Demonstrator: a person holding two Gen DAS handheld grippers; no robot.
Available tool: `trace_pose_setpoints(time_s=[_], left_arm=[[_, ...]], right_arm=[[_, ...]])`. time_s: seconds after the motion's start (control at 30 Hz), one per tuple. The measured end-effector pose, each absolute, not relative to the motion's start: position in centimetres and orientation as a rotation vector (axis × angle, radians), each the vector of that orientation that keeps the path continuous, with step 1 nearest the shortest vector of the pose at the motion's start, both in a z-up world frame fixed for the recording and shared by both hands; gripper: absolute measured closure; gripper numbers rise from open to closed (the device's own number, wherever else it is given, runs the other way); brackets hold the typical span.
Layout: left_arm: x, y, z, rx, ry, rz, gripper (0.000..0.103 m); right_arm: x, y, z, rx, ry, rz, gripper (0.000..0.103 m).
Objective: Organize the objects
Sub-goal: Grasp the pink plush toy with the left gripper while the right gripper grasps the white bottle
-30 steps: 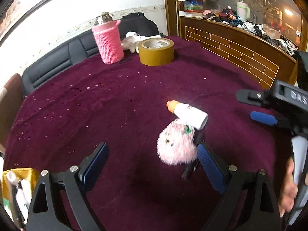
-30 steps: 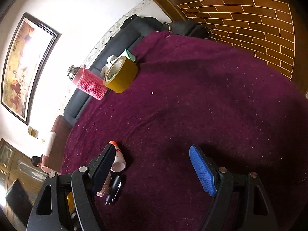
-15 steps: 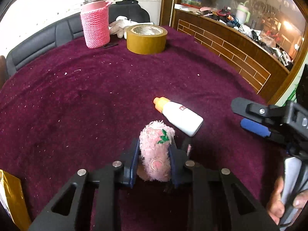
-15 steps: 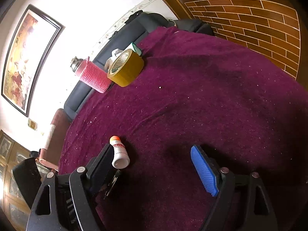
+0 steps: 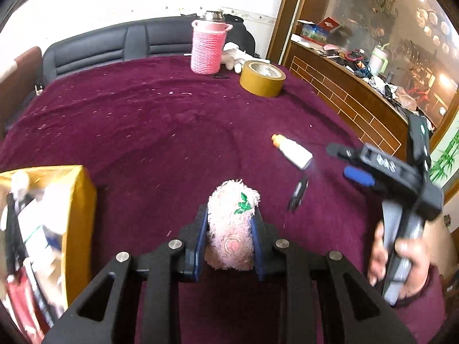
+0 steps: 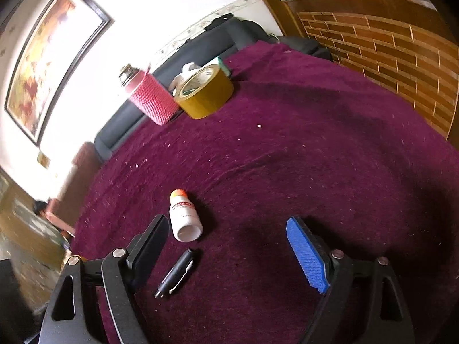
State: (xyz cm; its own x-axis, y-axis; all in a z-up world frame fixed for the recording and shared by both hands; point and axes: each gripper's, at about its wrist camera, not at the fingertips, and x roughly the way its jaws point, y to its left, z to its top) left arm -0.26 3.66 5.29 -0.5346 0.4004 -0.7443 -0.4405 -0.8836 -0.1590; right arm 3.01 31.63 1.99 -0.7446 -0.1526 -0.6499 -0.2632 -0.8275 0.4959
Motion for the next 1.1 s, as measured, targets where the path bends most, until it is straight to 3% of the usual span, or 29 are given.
trace_pose_setpoints(time_s=[0.33, 0.4, 0.53, 0.63, 1.1], left_arm=[[4.5, 1.3, 5.6, -1.091, 0.168, 2.452, 0.077], [5.0, 0.5, 5.5, -1.100, 0.158, 2.458, 0.077], [5.7, -1.0, 5.2, -1.119, 0.119, 2.466, 0.076], [6.1, -2.1, 5.2, -1.124, 0.090, 2.478, 0.076], [8.6, -10.8, 6.9, -1.107, -0.144, 2.598, 0.076]], right_arm=[[-2.1, 26.6, 3.3, -1.295, 0.467, 2.712, 0.018], [-2.9, 25.6, 3.0, -1.314, 0.377, 2.694, 0.025], [-4.0, 25.0, 1.8, -1.380, 0.330, 2.653, 0.060], [-4.2, 24.6, 1.8, -1.363, 0.286, 2.642, 0.074], [-0.1, 23.0, 5.6, -1.281, 0.439, 2.784, 0.074]])
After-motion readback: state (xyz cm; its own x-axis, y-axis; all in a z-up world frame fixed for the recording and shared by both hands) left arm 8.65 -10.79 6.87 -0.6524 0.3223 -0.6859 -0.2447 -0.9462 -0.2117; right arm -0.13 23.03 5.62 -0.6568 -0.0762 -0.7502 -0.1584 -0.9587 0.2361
